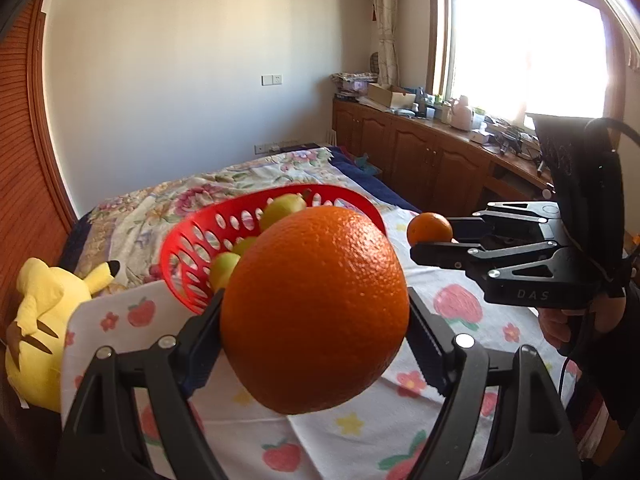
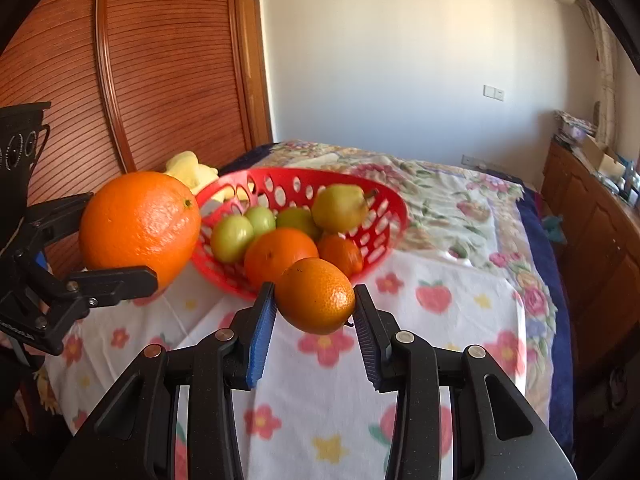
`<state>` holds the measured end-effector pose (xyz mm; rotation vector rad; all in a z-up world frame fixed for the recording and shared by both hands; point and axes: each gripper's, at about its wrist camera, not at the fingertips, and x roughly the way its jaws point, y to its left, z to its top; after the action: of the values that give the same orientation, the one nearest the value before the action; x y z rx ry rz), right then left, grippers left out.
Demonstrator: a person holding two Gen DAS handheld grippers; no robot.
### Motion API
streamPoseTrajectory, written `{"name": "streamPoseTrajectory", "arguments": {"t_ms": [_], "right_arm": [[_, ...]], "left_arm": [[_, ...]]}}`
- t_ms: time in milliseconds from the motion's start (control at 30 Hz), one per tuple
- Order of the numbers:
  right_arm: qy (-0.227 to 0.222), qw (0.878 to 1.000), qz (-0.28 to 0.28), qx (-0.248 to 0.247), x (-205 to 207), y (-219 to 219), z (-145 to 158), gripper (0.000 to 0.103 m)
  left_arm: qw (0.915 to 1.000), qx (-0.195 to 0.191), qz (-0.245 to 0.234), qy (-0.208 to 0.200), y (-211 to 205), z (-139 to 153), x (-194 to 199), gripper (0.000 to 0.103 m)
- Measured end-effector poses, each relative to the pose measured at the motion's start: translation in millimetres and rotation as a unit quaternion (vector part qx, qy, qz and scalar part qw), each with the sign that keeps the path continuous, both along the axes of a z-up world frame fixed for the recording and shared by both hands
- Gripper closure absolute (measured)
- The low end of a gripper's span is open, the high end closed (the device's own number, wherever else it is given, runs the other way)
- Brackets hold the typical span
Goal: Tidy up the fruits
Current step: 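Lift both held fruits and carry them over the red basket, then release the tangerine into the basket with the right tool while the left tool holds the orange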
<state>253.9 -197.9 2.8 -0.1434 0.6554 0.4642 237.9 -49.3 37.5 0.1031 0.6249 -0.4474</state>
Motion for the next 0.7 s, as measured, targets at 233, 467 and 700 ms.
{"name": "streamPoseTrajectory", "arguments": {"t_ms": [233, 467, 700], "right_arm": [[-0.004, 1.000, -0.002, -0.012, 43.5, 13.6, -1.4, 0.064], [0.007, 1.000, -0.001, -0.023, 79.8, 24.9, -15.5, 0.064], [0.016, 1.000, 0.007, -0.024, 99.2, 34.1, -26.3, 0.064]], "left_arm": [[0.9997, -0.002, 0.024, -0.011, 20.9, 12.9, 34.6, 0.022], [0.9994, -0.001, 0.036, 0.003, 30.4, 2.2, 68.9, 0.022], [0.9991, 0.008, 0.041, 0.005, 27.0, -4.1, 95.6, 0.022]]}}
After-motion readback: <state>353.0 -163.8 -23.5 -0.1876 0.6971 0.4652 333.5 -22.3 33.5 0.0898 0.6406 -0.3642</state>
